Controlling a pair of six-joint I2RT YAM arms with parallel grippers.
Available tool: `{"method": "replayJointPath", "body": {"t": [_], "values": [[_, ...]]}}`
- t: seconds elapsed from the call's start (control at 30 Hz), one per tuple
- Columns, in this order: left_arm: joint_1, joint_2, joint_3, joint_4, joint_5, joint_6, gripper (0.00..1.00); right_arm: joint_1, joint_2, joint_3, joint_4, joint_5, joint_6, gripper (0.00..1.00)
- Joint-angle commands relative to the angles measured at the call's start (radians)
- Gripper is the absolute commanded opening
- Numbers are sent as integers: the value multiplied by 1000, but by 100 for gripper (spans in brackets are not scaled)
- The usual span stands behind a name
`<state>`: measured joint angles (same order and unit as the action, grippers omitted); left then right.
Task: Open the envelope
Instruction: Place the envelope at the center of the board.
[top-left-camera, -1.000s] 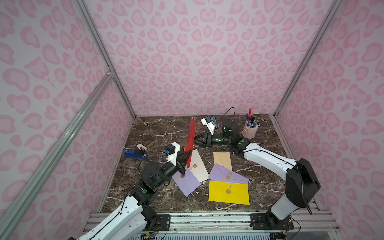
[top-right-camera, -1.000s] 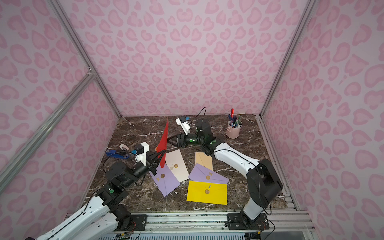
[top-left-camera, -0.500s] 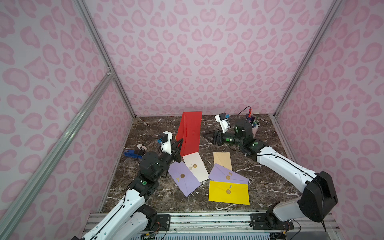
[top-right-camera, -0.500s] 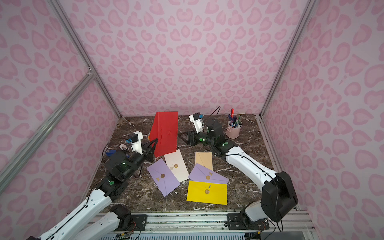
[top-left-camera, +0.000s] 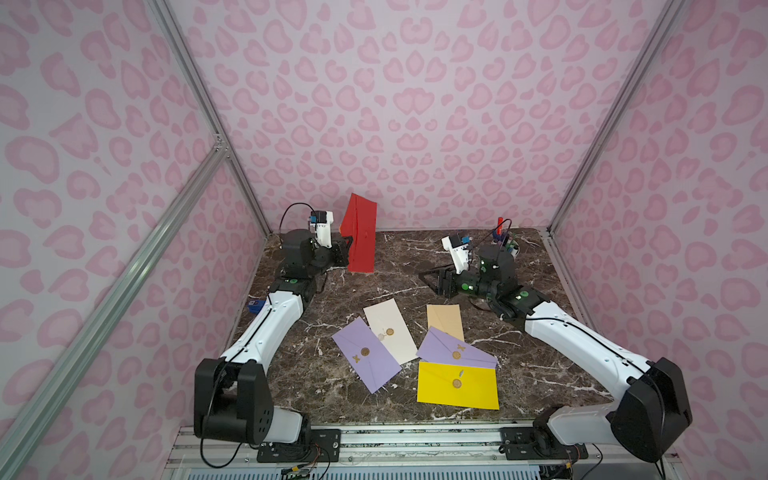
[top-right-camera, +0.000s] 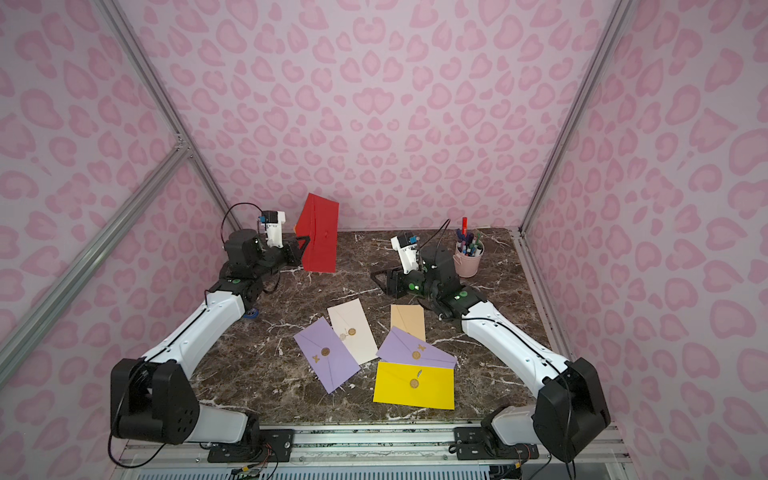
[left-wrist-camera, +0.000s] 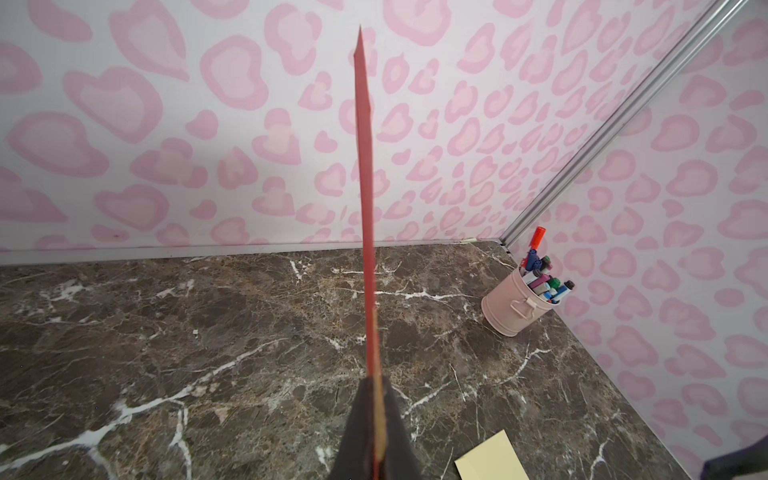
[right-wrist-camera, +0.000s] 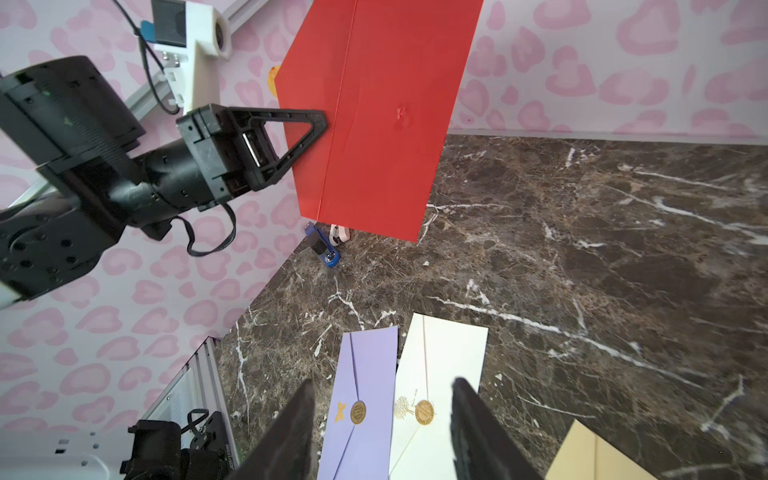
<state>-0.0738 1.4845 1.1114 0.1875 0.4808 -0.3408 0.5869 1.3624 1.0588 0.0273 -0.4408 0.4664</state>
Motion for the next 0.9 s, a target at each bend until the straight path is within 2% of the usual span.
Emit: {"method": "replayJointPath", "body": {"t": [0.0, 0.17, 0.3, 0.5, 0.87], "values": [[51, 89, 49, -5, 202, -27, 4, -14, -6, -17, 13, -23, -23, 53], [114, 268, 159, -77, 280, 6, 5, -32, -7, -53, 28, -45, -29, 53], [128, 412, 269, -184, 281, 79, 5, -46, -18, -79, 34, -58, -32, 53], [176, 605, 350, -195, 340, 80, 5, -73, -46, -105, 24, -71, -42, 53], [282, 744, 473, -292, 345, 120, 5, -99, -49, -116, 11, -84, -52, 53]]}}
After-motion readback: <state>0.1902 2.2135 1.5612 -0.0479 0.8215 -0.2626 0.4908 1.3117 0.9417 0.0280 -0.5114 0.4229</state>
